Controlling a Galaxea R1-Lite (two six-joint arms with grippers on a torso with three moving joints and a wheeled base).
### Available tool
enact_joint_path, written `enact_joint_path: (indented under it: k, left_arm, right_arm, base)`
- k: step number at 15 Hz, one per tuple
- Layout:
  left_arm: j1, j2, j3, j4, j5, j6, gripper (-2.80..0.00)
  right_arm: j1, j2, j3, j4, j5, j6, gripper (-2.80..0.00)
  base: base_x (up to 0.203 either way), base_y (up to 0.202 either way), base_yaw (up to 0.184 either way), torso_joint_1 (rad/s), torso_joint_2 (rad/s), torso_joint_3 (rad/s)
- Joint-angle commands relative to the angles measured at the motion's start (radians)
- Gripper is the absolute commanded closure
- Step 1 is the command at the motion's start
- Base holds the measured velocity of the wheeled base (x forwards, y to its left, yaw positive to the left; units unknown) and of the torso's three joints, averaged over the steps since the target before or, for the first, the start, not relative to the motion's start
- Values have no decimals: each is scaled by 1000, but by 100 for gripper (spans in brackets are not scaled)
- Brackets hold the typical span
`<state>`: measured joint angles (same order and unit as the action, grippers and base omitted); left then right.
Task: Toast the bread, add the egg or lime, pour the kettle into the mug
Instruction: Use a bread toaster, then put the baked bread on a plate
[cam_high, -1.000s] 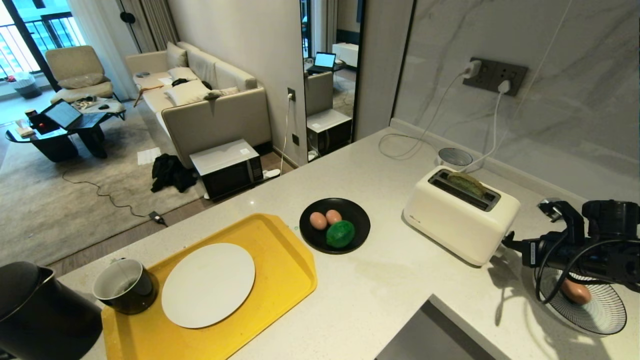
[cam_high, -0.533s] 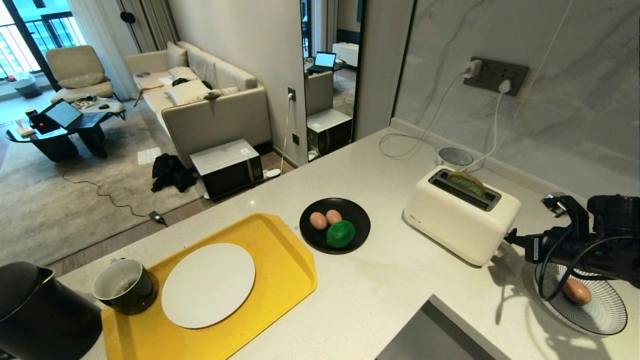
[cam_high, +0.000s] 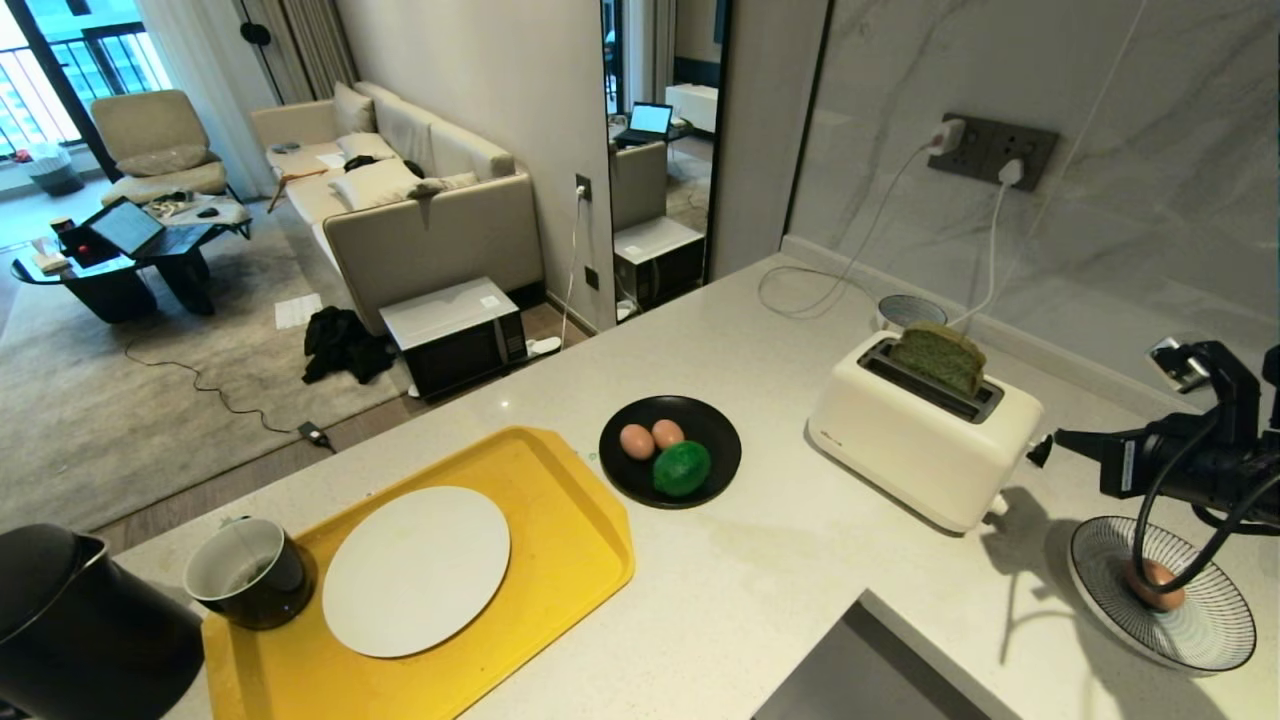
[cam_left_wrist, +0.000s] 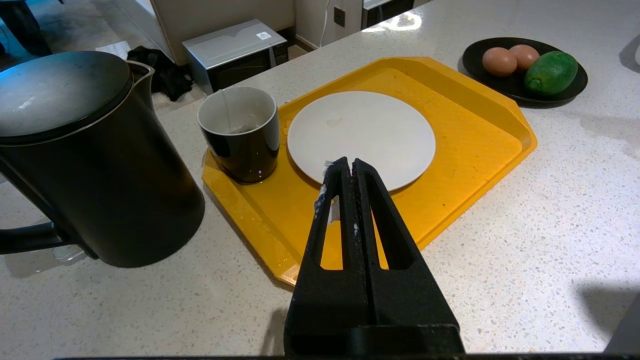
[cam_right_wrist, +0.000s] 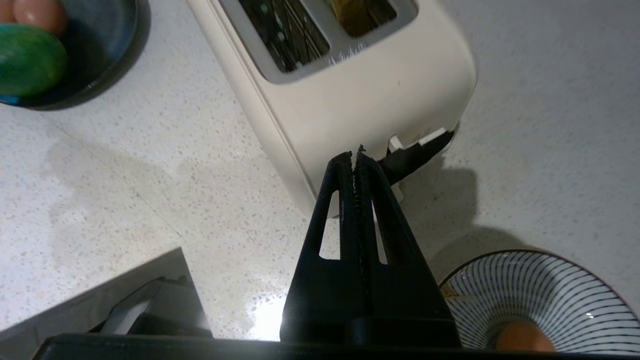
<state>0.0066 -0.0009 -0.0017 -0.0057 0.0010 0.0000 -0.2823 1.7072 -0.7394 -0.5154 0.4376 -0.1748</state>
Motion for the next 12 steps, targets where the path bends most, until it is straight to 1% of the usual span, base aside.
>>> enact_joint_path:
  k: [1,5,7,9,10,11,12]
  left_arm:
    - [1,-1,0,0,1,0,0]
    - [0,-1,0,0,1,0,0]
    - [0,-1,0,0,1,0,0]
    - [1,0,0,0,1,0,0]
    - [1,1,0,0,1,0,0]
    - [0,1,0,0,1,0,0]
    - [0,-1,0,0,1,0,0]
  right_arm:
    - [0,-134,1,22,1,0,0]
    - [2,-254,9,58,-2,-11,0]
    - [12,-265,25,64,-2,-71,0]
    - [26,-255,58,63,0,-105,0]
    - [29,-246,55,63,-1,-102,-280]
    - [44,-234,50,63,-11,-106,-280]
    - [56,-225,42,63,-43,-107,-280]
  base:
    - [0,0,0,0,0,0]
    - [0,0,0,0,0,0]
    - [0,0,0,0,0,0]
    - [0,0,0,0,0,0]
    - [0,0,0,0,0,0]
    - [0,0,0,0,0,0]
    - [0,0,0,0,0,0]
